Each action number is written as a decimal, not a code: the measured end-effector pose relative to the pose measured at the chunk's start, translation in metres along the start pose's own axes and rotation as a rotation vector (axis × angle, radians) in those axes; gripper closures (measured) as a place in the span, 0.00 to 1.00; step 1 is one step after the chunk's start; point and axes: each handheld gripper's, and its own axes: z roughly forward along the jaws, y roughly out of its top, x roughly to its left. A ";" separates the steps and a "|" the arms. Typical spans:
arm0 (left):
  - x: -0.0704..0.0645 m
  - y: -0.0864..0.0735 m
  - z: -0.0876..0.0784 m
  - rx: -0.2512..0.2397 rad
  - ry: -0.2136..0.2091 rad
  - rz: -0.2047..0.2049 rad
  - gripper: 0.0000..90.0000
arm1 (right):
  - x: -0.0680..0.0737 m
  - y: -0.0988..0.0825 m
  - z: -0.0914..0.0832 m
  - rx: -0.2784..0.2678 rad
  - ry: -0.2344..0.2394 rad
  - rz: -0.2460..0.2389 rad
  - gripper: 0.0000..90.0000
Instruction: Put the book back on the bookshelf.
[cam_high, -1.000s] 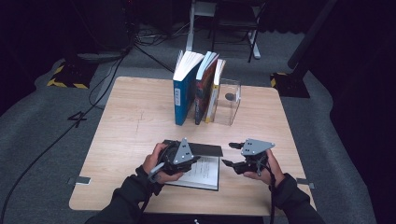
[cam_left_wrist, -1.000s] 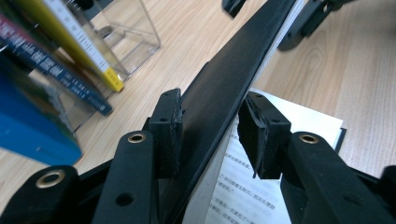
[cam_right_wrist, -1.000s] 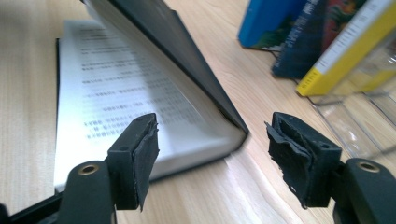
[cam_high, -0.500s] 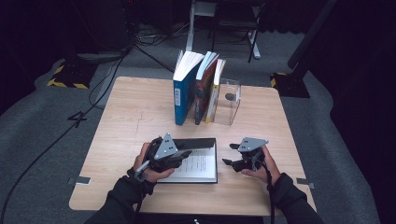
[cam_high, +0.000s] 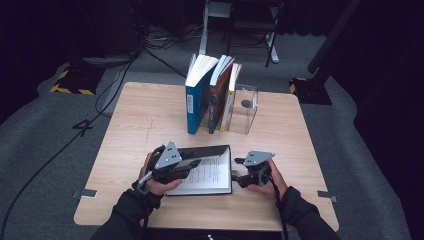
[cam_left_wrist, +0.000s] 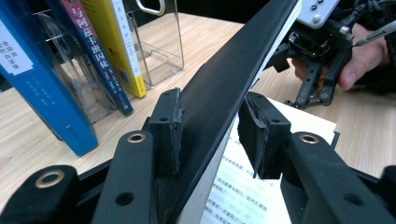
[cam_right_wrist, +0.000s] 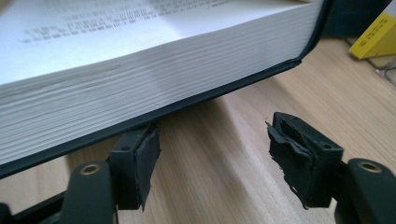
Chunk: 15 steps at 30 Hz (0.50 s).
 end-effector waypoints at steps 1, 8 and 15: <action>0.001 0.000 -0.001 -0.006 0.001 -0.004 0.67 | -0.001 0.000 -0.002 -0.022 -0.002 0.007 0.38; 0.004 0.001 0.005 -0.077 -0.029 -0.061 0.67 | -0.002 0.010 -0.030 -0.127 -0.054 0.021 0.39; 0.002 0.004 0.019 -0.135 -0.046 -0.087 0.66 | -0.009 0.018 -0.057 -0.164 -0.122 0.005 0.38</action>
